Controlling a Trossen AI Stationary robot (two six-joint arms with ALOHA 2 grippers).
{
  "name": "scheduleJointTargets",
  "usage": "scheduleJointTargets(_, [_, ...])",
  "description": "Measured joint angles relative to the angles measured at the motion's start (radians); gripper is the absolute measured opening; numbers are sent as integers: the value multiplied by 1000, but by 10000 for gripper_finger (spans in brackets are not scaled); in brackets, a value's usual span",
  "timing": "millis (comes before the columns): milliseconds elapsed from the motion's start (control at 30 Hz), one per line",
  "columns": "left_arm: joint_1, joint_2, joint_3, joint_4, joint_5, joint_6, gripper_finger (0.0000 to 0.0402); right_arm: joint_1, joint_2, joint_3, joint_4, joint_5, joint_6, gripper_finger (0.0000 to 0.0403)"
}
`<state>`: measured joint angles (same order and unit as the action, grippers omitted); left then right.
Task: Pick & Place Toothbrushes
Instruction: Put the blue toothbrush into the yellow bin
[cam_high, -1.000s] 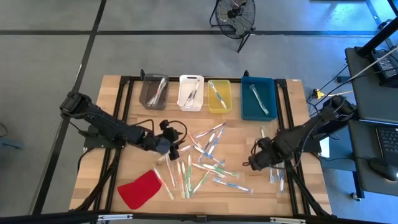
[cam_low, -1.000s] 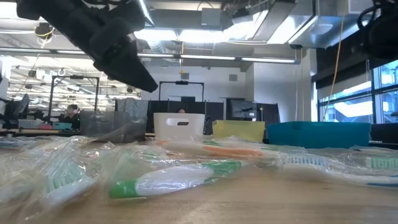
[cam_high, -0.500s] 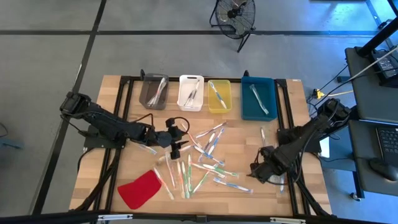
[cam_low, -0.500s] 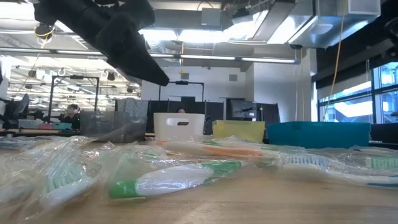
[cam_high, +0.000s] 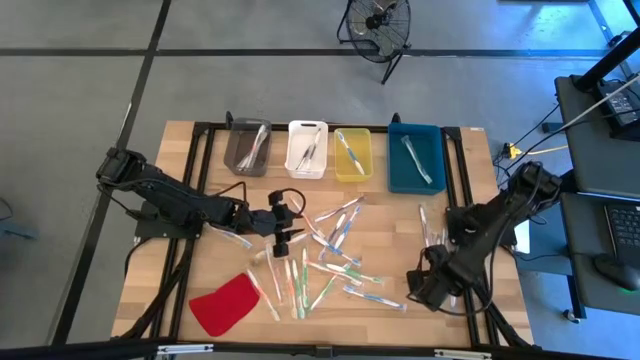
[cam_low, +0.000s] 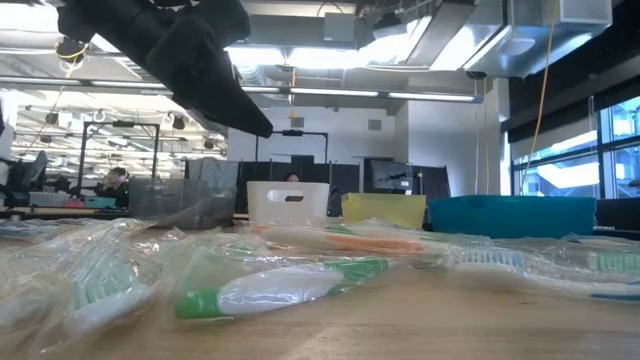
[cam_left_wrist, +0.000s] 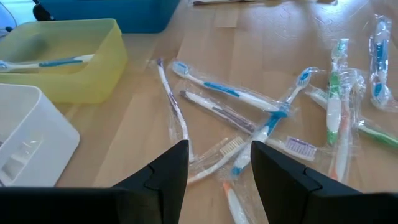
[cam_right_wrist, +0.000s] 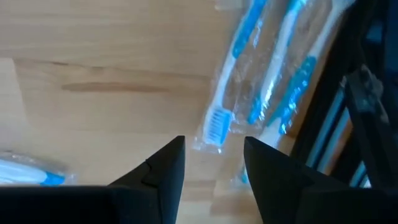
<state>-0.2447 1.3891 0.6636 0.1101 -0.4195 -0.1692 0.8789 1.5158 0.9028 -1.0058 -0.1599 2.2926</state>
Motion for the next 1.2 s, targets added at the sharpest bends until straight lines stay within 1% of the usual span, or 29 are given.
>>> scheduleJointTargets(100, [0,0,0,1,-1,0,168,11,8,0,0,43,-1,169])
scheduleJointTargets(300, [1,0,0,53,0,42,168,31,35,0,-7,48,-4,174])
scheduleJointTargets(500, [7,0,0,99,5,102,168,52,72,0,8,40,0,166])
scheduleJointTargets(633, [31,0,0,125,35,122,168,56,111,-1,27,32,-2,166])
scheduleJointTargets(767, [56,0,0,135,66,122,168,60,139,-1,39,9,-4,172])
scheduleJointTargets(933, [75,0,0,135,90,114,168,59,159,-1,49,10,0,176])
scheduleJointTargets(1033, [77,0,0,135,108,105,168,59,168,-1,49,10,1,171])
scheduleJointTargets(1200, [77,0,0,134,108,105,168,59,189,-1,61,10,1,157])
